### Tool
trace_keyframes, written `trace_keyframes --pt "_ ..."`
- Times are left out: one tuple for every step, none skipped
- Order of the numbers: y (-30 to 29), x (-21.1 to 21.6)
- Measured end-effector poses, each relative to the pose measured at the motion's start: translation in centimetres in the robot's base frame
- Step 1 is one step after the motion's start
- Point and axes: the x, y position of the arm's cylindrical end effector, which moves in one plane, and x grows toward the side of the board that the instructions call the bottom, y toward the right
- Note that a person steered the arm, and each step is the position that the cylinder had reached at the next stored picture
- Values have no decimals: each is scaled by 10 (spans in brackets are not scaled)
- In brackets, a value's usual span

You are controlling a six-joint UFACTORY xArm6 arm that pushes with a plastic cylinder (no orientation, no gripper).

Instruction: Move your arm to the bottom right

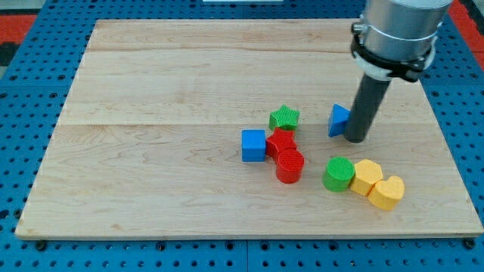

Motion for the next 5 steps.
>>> trace_keyframes --pt "39 11" --pt "75 36" --pt "83 38" --pt "109 94" --pt "92 145"
